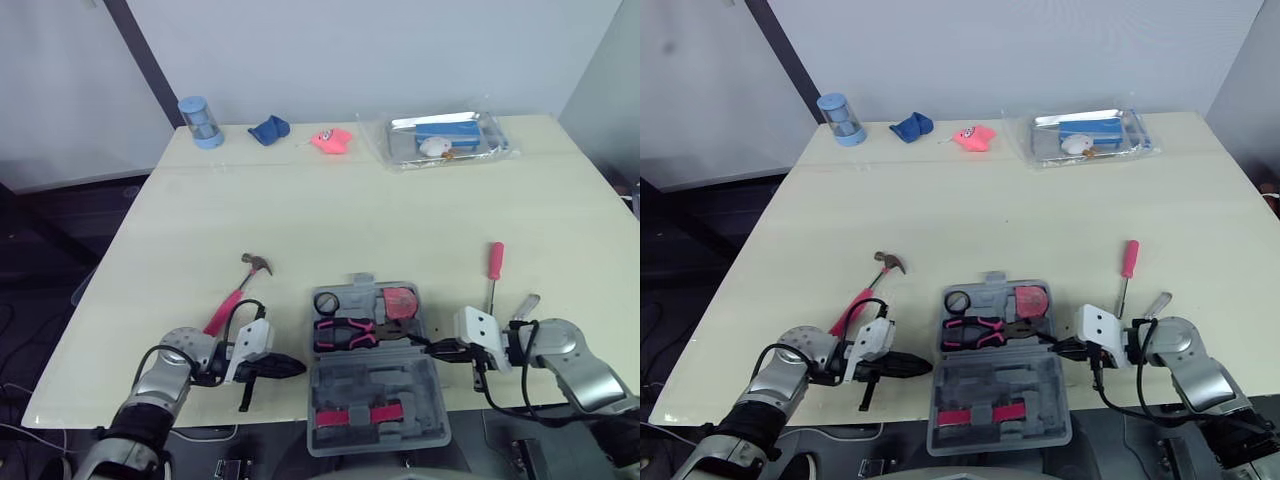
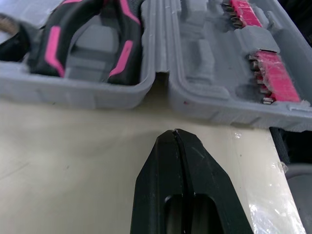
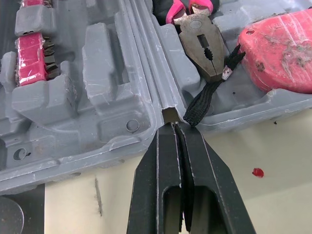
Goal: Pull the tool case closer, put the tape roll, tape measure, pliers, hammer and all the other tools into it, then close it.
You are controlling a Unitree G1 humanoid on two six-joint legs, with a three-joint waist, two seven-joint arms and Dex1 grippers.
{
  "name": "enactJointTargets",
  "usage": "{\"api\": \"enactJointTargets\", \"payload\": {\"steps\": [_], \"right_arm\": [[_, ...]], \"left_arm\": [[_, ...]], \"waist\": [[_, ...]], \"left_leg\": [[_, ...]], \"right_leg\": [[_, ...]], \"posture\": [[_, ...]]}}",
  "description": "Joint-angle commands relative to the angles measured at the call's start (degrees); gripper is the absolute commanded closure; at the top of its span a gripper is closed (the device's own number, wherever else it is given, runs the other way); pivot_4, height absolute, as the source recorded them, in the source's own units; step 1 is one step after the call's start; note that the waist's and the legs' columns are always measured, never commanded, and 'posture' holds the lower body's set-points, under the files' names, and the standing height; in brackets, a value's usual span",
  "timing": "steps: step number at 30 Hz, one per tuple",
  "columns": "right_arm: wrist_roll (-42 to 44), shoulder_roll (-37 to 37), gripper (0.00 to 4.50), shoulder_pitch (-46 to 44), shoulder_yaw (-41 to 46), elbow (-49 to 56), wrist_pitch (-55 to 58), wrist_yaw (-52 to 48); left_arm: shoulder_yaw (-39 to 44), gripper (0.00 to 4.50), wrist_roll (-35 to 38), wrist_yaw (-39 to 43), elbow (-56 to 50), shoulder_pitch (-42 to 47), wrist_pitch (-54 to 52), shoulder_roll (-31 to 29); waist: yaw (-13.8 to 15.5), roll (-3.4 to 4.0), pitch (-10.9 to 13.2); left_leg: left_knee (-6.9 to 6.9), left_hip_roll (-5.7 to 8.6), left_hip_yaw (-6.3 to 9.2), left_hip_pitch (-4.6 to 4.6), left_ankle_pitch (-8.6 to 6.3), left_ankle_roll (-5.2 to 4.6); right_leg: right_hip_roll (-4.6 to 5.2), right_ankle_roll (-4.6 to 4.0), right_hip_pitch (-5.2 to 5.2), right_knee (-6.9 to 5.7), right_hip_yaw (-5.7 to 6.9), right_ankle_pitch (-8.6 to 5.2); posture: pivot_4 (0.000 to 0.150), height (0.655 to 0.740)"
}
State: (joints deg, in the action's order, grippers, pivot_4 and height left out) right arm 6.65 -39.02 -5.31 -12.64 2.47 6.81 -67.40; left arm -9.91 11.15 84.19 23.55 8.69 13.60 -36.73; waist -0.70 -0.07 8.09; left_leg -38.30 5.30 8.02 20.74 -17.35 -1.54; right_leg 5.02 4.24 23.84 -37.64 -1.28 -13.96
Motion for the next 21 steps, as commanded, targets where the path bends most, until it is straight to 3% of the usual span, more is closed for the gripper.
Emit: {"api": "enactJointTargets", "payload": {"steps": [1, 21], "right_arm": [[1.4, 0.5, 4.43, -1.0, -0.1, 2.8, 0.4, 0.3], [1.6, 1.0, 4.43, -1.0, -0.7, 3.9, 1.8, 0.7]], "left_arm": [[-0.8, 4.5, -0.2, -1.2, -3.4, -0.5, -1.0, 0.3], [0.5, 4.5, 2.3, -8.0, -20.6, -0.9, -16.6, -0.1]], "waist": [[0.0, 0.0, 0.0], [0.1, -0.02, 0.0]], "left_leg": [[0.0, 0.0, 0.0, 0.0, 0.0, 0.0], [0.0, 0.0, 0.0, 0.01, 0.0, 0.0]], "right_leg": [[-0.01, 0.0, 0.0, 0.0, 0.01, 0.0], [0.0, 0.0, -0.01, 0.0, 0.0, 0.0]], "posture": [[0.15, 0.74], [0.15, 0.74]]}}
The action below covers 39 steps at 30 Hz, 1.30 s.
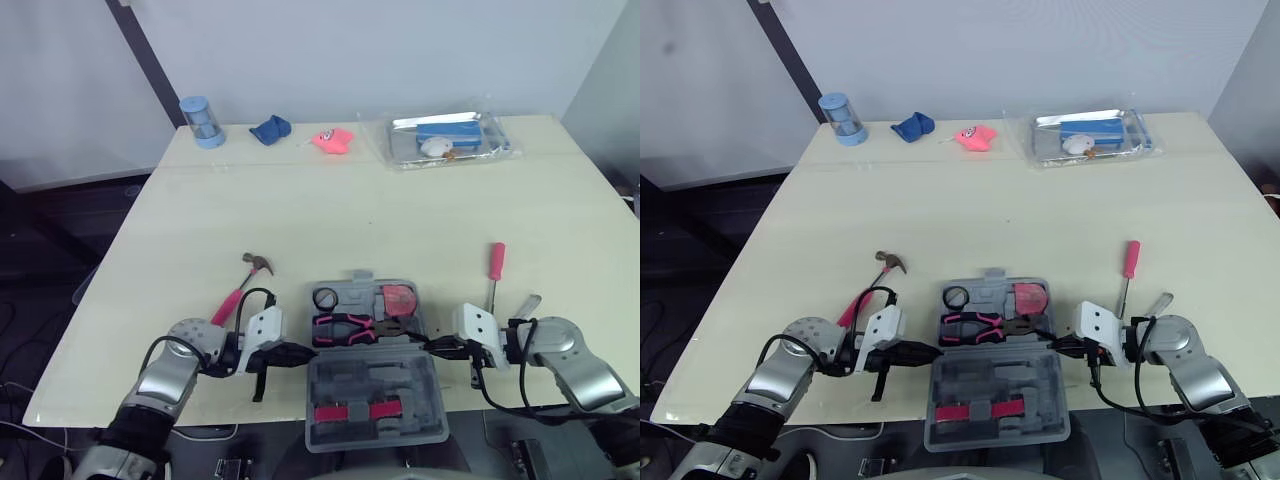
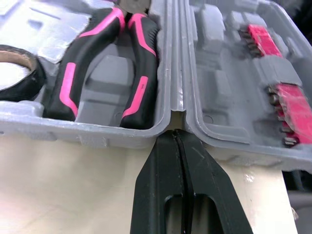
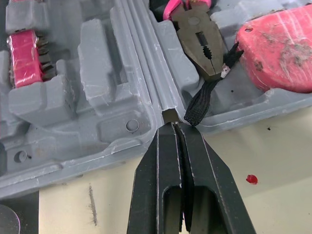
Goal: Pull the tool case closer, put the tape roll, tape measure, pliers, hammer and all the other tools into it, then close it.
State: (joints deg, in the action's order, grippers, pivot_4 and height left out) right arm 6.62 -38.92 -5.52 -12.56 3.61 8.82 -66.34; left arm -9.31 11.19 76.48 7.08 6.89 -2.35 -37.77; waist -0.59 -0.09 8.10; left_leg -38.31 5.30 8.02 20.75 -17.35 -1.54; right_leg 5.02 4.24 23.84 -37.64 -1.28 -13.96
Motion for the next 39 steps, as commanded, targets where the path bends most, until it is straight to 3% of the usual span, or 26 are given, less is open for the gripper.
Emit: {"api": "enactJointTargets", "payload": {"steps": [1, 24, 39], "right_arm": [[1.7, 0.9, 4.43, -0.8, -0.7, 2.7, -0.3, -0.4], [1.6, 1.4, 4.43, -0.5, 0.7, 1.0, -1.2, 1.5], [0.9, 3.3, 4.43, -3.4, 1.7, -3.2, -3.2, 3.5]], "left_arm": [[-0.3, 4.5, 2.1, -0.4, -4.1, 0.9, -0.7, 0.9], [-3.0, 4.5, -2.9, -5.4, -4.5, 0.4, -2.2, 1.4], [-3.1, 4.5, -5.3, -9.0, 1.4, 4.1, -0.1, 4.2]], "waist": [[0.0, 0.0, 0.0], [0.0, 0.0, 0.0], [0.1, -0.01, 0.0]], "left_leg": [[0.0, 0.0, 0.0, 0.0, 0.0, 0.0], [0.0, 0.0, 0.0, 0.0, 0.0, 0.0], [-0.02, 0.01, 0.0, 0.0, 0.01, 0.01]], "right_leg": [[0.0, 0.0, 0.0, 0.0, 0.0, 0.0], [0.02, 0.0, 0.0, 0.0, 0.0, 0.0], [0.01, 0.0, 0.0, -0.03, 0.0, 0.01]], "posture": [[0.15, 0.74], [0.15, 0.74], [0.15, 0.74]]}}
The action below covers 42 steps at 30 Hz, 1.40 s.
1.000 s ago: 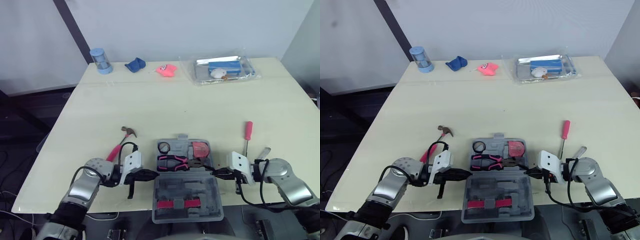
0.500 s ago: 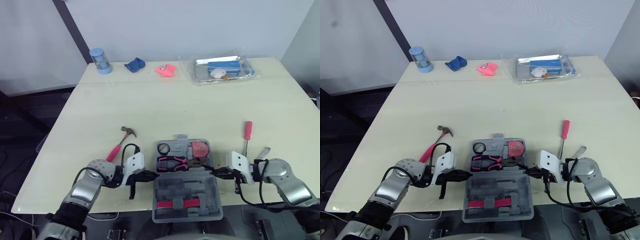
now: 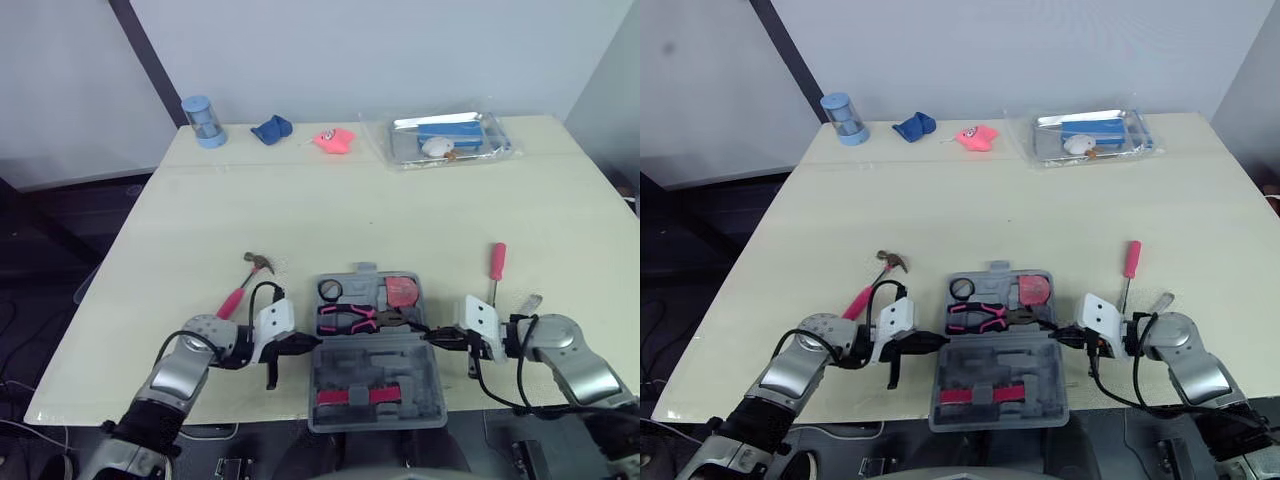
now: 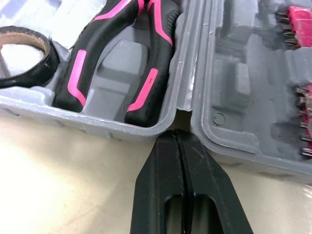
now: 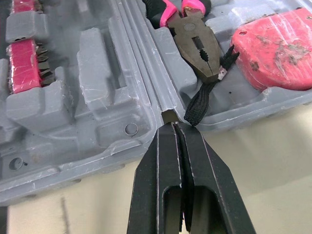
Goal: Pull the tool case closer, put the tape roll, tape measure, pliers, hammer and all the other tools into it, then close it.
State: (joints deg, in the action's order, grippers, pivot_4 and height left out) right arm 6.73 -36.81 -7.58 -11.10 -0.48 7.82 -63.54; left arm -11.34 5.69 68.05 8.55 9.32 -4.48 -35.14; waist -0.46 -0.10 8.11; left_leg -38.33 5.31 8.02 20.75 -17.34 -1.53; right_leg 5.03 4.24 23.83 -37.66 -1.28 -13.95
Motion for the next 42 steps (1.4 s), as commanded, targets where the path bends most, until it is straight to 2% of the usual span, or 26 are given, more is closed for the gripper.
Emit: {"api": "enactJointTargets", "payload": {"steps": [1, 28, 42], "right_arm": [[0.8, 1.2, 4.43, -1.5, 0.3, 0.6, -2.4, 0.7], [-0.3, 3.4, 4.43, -4.0, 1.6, -2.6, -4.4, 3.9], [-1.1, 3.9, 4.43, -4.3, 2.1, -3.5, -5.1, 5.0]], "left_arm": [[-1.2, 4.5, 0.0, -0.7, 0.5, 1.9, 2.3, 1.8], [-1.7, 4.5, -6.0, -7.1, 19.0, 10.6, 13.1, 8.4], [-2.2, 4.5, -5.8, -5.4, 19.6, 9.9, 13.5, 8.1]], "waist": [[0.0, 0.0, 0.0], [1.3, 0.05, 0.0], [1.3, 0.07, -0.1]], "left_leg": [[-0.01, 0.0, 0.0, 0.0, 0.0, 0.0], [-0.09, 0.11, 0.03, -0.04, 0.03, 0.02], [-0.09, 0.12, 0.04, -0.04, 0.04, 0.03]], "right_leg": [[0.0, 0.0, 0.0, -0.01, 0.0, 0.0], [0.03, 0.03, -0.02, -0.19, 0.02, 0.02], [0.02, 0.04, -0.02, -0.2, 0.02, 0.02]], "posture": [[0.15, 0.74], [0.15, 0.74], [0.15, 0.74]]}}
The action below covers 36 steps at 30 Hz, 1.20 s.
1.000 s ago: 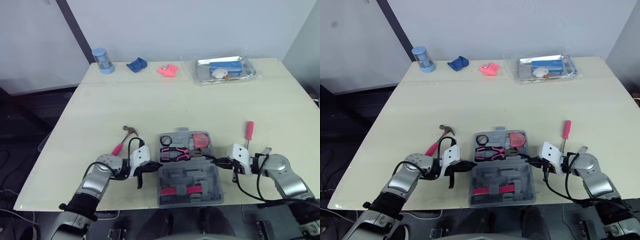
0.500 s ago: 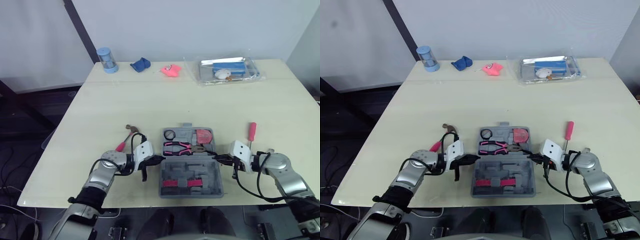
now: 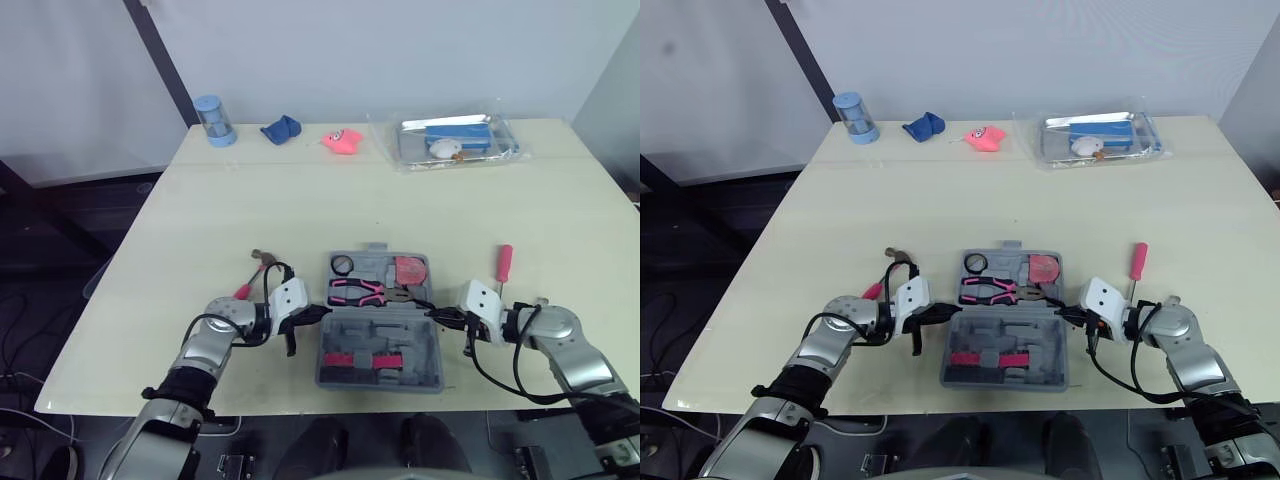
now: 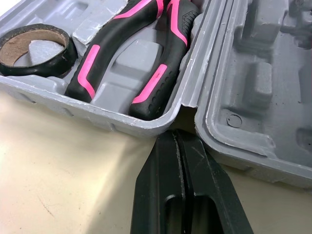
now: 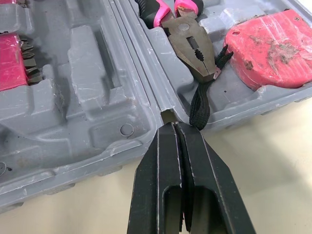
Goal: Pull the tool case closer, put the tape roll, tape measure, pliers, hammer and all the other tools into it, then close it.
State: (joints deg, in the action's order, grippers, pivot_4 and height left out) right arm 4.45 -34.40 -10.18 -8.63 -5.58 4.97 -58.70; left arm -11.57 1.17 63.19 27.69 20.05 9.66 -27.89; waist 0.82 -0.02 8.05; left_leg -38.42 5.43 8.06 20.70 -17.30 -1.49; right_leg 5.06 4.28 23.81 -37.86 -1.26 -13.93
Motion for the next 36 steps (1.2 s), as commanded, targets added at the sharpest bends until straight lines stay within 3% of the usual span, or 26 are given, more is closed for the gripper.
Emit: {"api": "enactJointTargets", "payload": {"steps": [1, 36], "right_arm": [[1.1, 1.6, 4.43, -1.9, -0.3, 1.4, -2.5, 0.4], [0.8, -2.0, 4.43, 0.5, 1.6, -1.3, -4.4, 1.1]], "left_arm": [[-2.0, 4.5, -1.3, -0.4, 0.3, -1.0, -0.7, 0.8], [0.0, 4.5, -0.9, -2.0, -2.7, -3.2, -2.5, -2.6]], "waist": [[0.0, 0.0, 0.0], [-0.3, 0.02, 0.0]], "left_leg": [[0.0, 0.0, 0.0, 0.0, 0.0, 0.0], [0.02, -0.02, 0.0, -0.01, 0.0, 0.01]], "right_leg": [[0.0, 0.0, 0.0, 0.0, 0.0, 0.0], [-0.03, 0.0, 0.01, 0.03, -0.02, 0.0]], "posture": [[0.15, 0.74], [0.15, 0.74]]}}
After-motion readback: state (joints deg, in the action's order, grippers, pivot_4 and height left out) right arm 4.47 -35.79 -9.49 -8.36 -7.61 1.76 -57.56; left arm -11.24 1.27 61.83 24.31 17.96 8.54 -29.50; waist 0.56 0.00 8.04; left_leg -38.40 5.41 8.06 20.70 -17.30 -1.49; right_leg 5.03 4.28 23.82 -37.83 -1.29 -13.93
